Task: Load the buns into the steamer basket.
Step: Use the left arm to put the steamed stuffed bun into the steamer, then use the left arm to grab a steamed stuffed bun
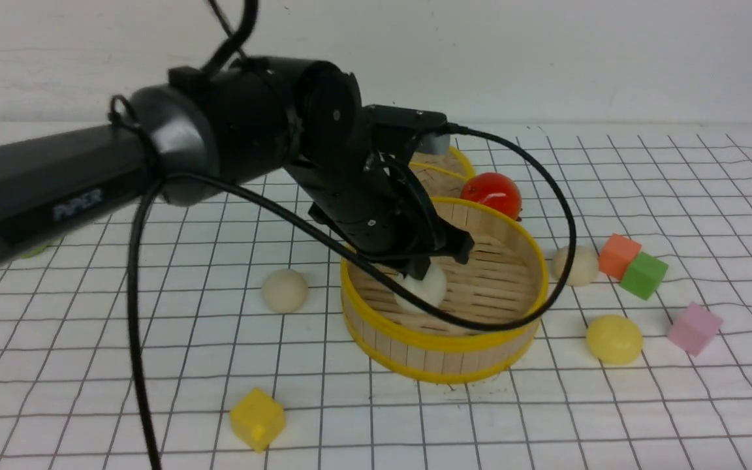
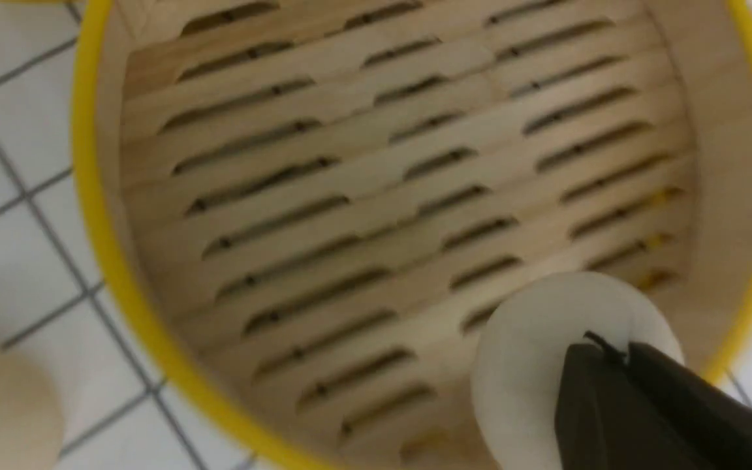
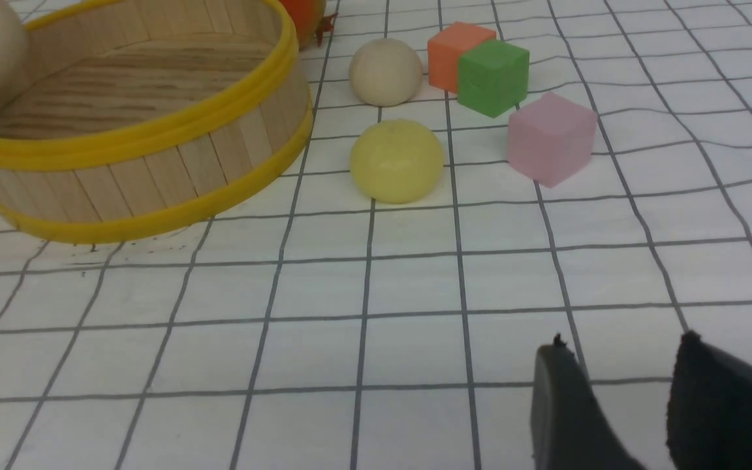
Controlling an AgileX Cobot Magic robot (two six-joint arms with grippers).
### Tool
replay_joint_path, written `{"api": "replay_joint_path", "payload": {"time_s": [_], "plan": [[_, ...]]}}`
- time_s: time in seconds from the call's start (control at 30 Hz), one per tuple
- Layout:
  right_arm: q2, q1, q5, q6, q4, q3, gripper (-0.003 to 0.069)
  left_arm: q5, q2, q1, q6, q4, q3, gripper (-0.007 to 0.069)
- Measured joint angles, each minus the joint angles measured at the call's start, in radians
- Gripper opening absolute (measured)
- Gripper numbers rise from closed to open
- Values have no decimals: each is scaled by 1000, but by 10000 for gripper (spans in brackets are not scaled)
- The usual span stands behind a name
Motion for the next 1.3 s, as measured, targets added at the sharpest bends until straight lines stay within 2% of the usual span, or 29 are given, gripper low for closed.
{"api": "replay_joint_path", "payload": {"time_s": [0.13,0.27,0.3,0.37,0.4,0.43,0.47,0.57,0.67,0.73,0.77,0.83,0.87,0.97,1.07,1.3], "plan": [[0,0,0,0,0,0,241,-25,102,0,3,22,-24,10],[0,0,0,0,0,0,241,-25,127,0,6,40,-40,85],[0,0,0,0,0,0,241,-25,125,0,6,44,-46,146],[0,0,0,0,0,0,241,-25,119,0,6,44,-48,200],[0,0,0,0,0,0,241,-14,109,0,6,44,-50,266],[0,0,0,0,0,0,241,-6,101,0,6,44,-51,285],[0,0,0,0,0,0,241,29,64,0,-5,51,-57,362],[0,0,0,0,0,0,241,110,-38,5,-79,95,-64,424],[0,0,0,0,0,0,241,187,-117,32,-138,152,-72,393],[0,0,0,0,0,0,241,252,-143,66,-157,188,-74,333],[0,0,0,0,0,0,241,277,-144,98,-162,197,-66,277],[0,0,0,0,0,0,241,287,-140,121,-166,208,-52,237],[0,0,0,0,0,0,241,284,-121,155,-168,217,-22,179],[0,0,0,0,0,0,241,250,-74,193,-159,220,18,125],[0,0,0,0,0,0,241,210,-32,201,-120,220,24,132],[0,0,0,0,0,0,241,138,41,200,-76,230,24,251]]}}
